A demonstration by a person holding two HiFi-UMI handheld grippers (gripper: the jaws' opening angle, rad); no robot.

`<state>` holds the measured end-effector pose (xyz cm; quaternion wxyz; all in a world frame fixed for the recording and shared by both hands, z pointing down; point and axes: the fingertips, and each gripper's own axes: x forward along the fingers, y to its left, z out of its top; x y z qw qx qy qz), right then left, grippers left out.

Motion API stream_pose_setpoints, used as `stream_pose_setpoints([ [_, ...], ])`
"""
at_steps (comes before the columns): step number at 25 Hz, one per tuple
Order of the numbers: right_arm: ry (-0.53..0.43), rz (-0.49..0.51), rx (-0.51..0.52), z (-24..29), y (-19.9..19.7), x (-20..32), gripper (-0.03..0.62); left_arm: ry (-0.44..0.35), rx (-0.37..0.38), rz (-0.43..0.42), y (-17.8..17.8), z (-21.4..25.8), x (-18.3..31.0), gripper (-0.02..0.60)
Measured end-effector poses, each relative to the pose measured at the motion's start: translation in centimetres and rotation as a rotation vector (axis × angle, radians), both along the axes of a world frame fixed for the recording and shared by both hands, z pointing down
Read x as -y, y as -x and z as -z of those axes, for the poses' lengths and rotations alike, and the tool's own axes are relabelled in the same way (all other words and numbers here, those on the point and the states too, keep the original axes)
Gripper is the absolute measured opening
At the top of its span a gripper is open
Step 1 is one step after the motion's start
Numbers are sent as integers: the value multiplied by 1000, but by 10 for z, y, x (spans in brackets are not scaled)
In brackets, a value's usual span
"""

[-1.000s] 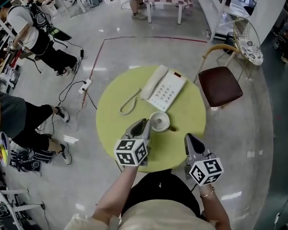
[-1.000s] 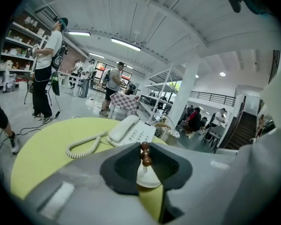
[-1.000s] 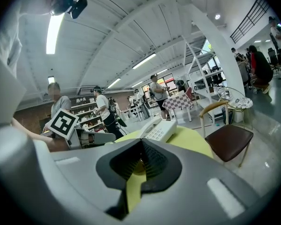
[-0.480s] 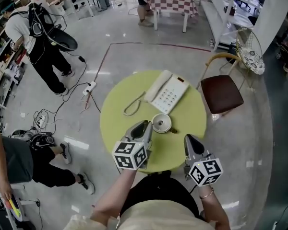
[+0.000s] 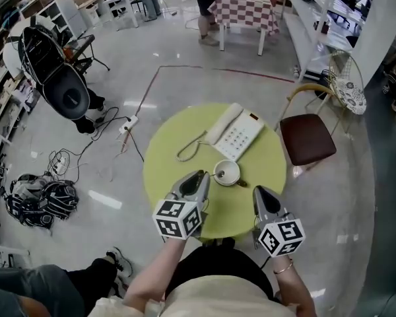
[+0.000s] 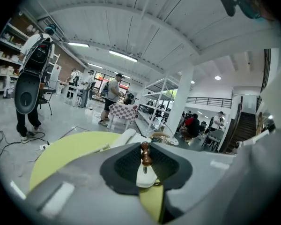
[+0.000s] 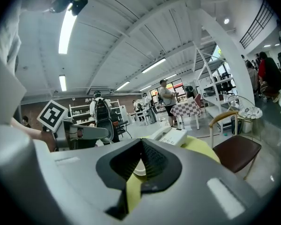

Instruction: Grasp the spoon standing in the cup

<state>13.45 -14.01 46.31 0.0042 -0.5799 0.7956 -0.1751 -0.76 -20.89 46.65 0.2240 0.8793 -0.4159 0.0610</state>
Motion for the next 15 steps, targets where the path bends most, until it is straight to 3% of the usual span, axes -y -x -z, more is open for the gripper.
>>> stream_pose_setpoints([
  [15,-20,48,-24,8,23,-2,0,-18,24,34,27,3,-19,55],
])
